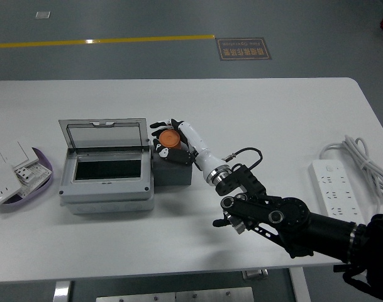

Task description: Pick up the cylinder from the cube,place it in the box,flap close box

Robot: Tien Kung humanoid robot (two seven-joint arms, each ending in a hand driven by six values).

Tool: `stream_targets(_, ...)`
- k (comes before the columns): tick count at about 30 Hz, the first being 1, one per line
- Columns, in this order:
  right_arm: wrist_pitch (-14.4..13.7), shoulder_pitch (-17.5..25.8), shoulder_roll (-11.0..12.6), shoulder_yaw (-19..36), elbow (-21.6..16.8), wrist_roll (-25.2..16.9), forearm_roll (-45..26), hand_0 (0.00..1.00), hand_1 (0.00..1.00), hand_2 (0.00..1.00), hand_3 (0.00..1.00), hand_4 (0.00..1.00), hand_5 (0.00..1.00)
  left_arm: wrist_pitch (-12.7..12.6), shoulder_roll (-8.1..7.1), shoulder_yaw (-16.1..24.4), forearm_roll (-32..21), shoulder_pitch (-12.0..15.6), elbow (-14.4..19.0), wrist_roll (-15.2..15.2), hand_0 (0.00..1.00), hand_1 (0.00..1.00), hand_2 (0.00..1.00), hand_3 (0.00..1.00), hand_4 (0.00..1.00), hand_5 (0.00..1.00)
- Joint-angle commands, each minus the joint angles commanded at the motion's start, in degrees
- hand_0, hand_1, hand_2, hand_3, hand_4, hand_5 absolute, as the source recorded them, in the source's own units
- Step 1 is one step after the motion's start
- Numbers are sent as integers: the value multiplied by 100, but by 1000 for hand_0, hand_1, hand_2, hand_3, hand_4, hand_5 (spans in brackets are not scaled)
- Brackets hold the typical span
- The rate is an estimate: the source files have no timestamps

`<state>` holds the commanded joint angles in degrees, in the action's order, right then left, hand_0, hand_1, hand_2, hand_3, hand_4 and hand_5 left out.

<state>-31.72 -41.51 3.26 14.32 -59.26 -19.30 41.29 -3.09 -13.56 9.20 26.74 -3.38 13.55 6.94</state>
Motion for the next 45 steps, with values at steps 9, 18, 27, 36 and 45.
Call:
stream_targets(9,-96,0,-4,-69,0,-84,-124,422,377,328,236,2,2,-1,-7,32,20,-10,6,-17,599,623,612,634,705,204)
stream_targets(18,-312,110,94,396,-399,-218,111,410,358,313,228,2,2,-8,4,-8,-39,21,-3,-19,599,623,613,634,705,204)
stream_targets(27,-501,38,192,656,-1538,279,1095,391,353,305,227,2,2,-8,19,-25,-68,30,-3,-13,599,623,615,635,706,203)
stream_targets(36,-168,-632,-326,-240,-1690,1555,2454,356,348,304,227,2,2,-18,-20,-129,-198,104,-28,-1,599,623,616,637,708,205)
stream_targets(45,161,-1198,-326,-805,-1277,2843,3323,295,348,310,229,2,2,-11,-86,-232,-295,103,-36,3,599,623,615,636,712,216)
